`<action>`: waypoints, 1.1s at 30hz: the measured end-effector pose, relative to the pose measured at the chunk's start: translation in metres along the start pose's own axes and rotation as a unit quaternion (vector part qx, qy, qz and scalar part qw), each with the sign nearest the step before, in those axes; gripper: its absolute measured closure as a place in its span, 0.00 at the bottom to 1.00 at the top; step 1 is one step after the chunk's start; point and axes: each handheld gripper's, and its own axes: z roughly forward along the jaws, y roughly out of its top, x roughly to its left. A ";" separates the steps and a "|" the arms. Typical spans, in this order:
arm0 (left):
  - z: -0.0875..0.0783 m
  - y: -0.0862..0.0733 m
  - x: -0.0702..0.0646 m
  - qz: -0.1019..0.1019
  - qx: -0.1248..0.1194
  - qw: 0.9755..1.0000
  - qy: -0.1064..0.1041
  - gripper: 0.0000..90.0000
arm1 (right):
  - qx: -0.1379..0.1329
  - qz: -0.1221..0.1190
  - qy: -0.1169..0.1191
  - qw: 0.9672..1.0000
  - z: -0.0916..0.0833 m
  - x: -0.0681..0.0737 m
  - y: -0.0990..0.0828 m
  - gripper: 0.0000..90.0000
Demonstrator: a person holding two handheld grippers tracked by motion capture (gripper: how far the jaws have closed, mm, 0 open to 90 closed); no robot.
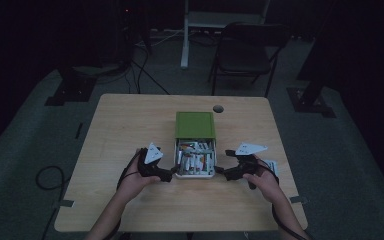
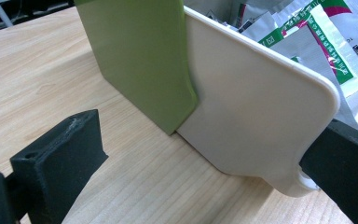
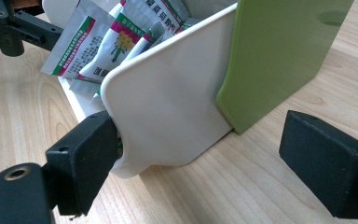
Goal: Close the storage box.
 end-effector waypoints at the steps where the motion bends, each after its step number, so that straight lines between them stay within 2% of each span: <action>1: 0.000 0.000 0.001 0.000 0.001 1.000 0.000 0.02 | 0.001 -0.001 -0.001 1.000 0.000 0.000 0.001 0.13; 8: 0.004 0.002 0.005 -0.004 0.001 1.000 0.000 0.02 | 0.001 -0.004 -0.006 1.000 0.002 -0.003 0.003 0.13; 20: 0.009 0.006 0.010 -0.007 0.000 1.000 0.004 0.02 | -0.001 0.010 -0.009 1.000 0.006 -0.009 0.004 0.13; 25: 0.010 0.009 0.014 -0.011 -0.004 1.000 0.006 0.02 | -0.010 0.021 -0.013 1.000 0.007 -0.013 0.007 0.13; 33: 0.013 0.012 0.017 -0.013 -0.004 1.000 0.008 0.02 | -0.010 0.024 -0.020 0.999 0.008 -0.017 0.011 0.13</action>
